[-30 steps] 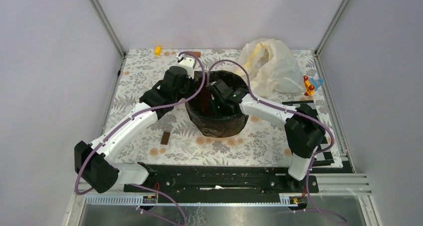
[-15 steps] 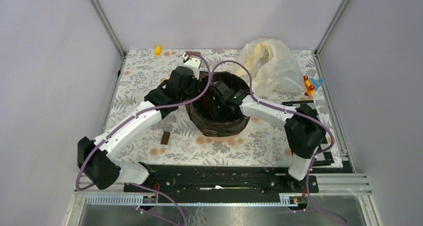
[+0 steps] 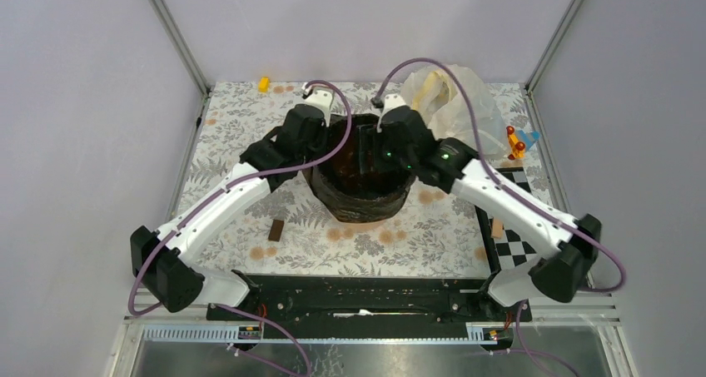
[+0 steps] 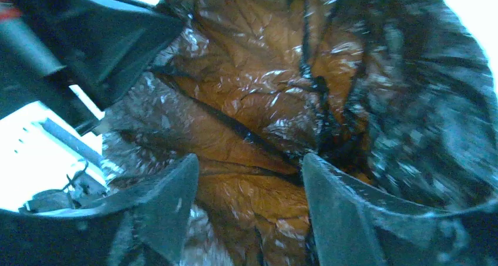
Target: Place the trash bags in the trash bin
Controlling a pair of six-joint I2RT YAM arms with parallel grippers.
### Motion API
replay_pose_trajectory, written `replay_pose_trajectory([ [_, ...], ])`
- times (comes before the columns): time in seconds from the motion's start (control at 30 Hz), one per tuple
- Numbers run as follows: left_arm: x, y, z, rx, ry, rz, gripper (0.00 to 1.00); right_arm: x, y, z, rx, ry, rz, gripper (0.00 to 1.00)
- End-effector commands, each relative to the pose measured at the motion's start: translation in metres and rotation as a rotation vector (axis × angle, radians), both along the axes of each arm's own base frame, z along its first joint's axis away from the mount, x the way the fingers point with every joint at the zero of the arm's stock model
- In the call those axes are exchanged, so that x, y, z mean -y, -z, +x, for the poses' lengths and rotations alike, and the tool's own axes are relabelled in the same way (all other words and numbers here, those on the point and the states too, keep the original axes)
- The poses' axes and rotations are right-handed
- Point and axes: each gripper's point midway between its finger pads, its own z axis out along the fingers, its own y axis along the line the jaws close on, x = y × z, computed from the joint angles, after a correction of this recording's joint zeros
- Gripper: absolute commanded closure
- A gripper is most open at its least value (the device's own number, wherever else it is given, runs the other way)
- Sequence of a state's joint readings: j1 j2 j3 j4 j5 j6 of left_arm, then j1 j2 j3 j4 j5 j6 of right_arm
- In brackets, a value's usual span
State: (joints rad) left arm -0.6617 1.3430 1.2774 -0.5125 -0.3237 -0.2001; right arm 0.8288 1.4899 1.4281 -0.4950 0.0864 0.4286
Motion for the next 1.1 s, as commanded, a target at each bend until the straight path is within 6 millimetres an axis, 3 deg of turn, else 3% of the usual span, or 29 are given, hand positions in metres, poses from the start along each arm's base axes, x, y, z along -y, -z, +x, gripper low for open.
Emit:
replay_pose_trajectory([
  [0.0, -0.02, -0.043, 0.026, 0.091, -0.094, -0.043, 1.0, 0.036, -0.074, 0.005, 0.2, 0.11, 0.032, 0.23],
  [0.13, -0.051, -0.046, 0.04, 0.059, -0.164, -0.108, 1.0, 0.069, -0.103, 0.004, 0.302, 0.227, 0.069, 0.12],
  [0.3, -0.104, -0.042, 0.066, 0.055, -0.295, -0.16, 1.0, 0.1, -0.113, 0.005, 0.381, 0.362, 0.103, 0.04],
  [0.43, -0.126, -0.035, 0.092, 0.053, -0.355, -0.211, 1.0, 0.113, -0.102, 0.007, 0.422, 0.399, 0.073, 0.0],
  [0.6, -0.123, -0.04, 0.116, 0.072, -0.345, -0.275, 0.98, 0.133, -0.066, 0.01, 0.494, 0.425, -0.03, 0.0],
  [0.73, -0.108, -0.038, 0.118, 0.056, -0.299, -0.348, 0.74, 0.165, -0.031, 0.017, 0.457, 0.516, -0.064, 0.0],
  [0.8, -0.098, -0.039, 0.116, 0.047, -0.261, -0.396, 0.53, 0.184, -0.013, 0.025, 0.399, 0.558, -0.04, 0.0],
  [0.93, -0.093, -0.055, 0.101, 0.046, -0.244, -0.449, 0.06, 0.223, -0.008, 0.033, 0.45, 0.63, 0.0, 0.01],
  [0.97, -0.094, -0.062, 0.095, 0.058, -0.248, -0.455, 0.02, 0.232, -0.012, 0.035, 0.499, 0.657, 0.006, 0.02],
  [1.07, -0.106, -0.079, 0.074, 0.116, -0.281, -0.459, 0.01, 0.25, -0.015, 0.033, 0.594, 0.687, -0.047, 0.01],
])
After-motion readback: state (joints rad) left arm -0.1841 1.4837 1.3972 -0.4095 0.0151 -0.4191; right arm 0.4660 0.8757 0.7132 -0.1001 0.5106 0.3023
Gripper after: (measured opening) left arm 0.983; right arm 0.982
